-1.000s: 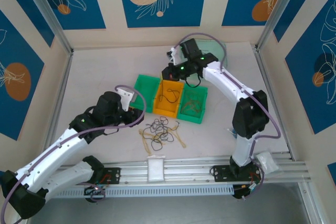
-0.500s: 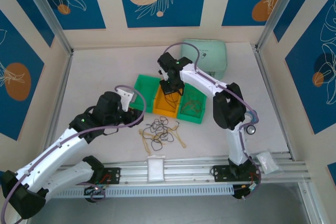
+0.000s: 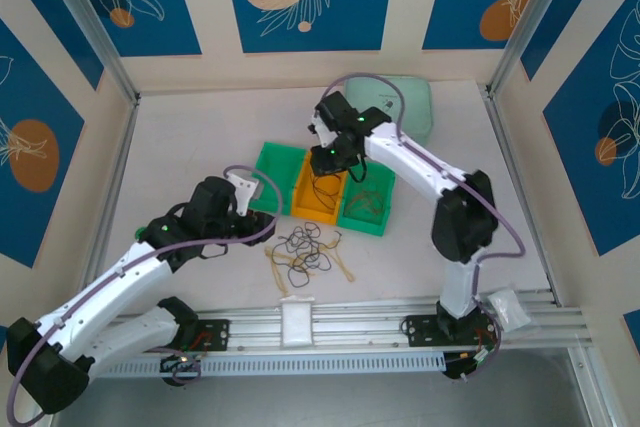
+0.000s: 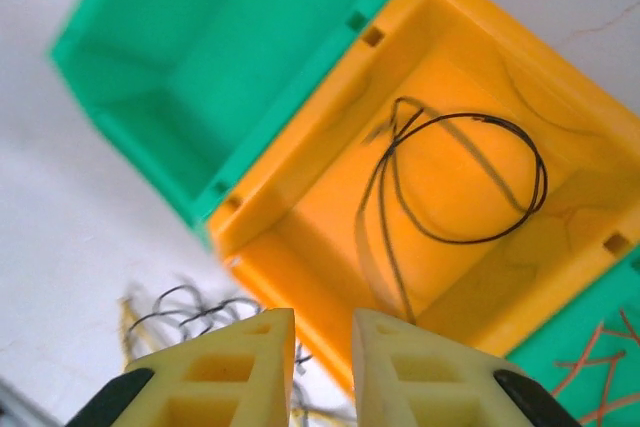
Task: Untangle the cables
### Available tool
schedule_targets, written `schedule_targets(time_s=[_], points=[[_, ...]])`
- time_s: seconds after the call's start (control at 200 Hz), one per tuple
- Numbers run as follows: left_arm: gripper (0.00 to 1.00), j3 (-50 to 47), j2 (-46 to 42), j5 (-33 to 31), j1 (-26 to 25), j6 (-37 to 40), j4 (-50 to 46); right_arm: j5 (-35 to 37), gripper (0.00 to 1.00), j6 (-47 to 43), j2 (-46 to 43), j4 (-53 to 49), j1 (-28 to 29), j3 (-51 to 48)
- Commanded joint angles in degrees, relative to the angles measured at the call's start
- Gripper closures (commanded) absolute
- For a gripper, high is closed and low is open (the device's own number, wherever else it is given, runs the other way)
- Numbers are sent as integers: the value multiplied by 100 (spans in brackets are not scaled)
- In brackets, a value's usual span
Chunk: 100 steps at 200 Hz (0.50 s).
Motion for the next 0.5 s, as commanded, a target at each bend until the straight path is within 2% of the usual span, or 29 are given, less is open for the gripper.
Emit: schedule_targets(time_s=[0.0, 0.215, 0.35, 0.495], points=[[52, -156, 138, 425, 71, -56, 276, -567, 78, 43, -871, 160, 26, -815], [53, -514, 429, 746, 48, -231, 689, -255, 78, 417, -2263, 74, 594, -2901], [53, -619, 538, 722, 40, -292, 788, -169, 78, 1155, -2666, 9, 1016, -3912], [53, -668, 566, 702, 39, -348, 938, -430, 77, 1786, -2884, 499, 1229, -4729]])
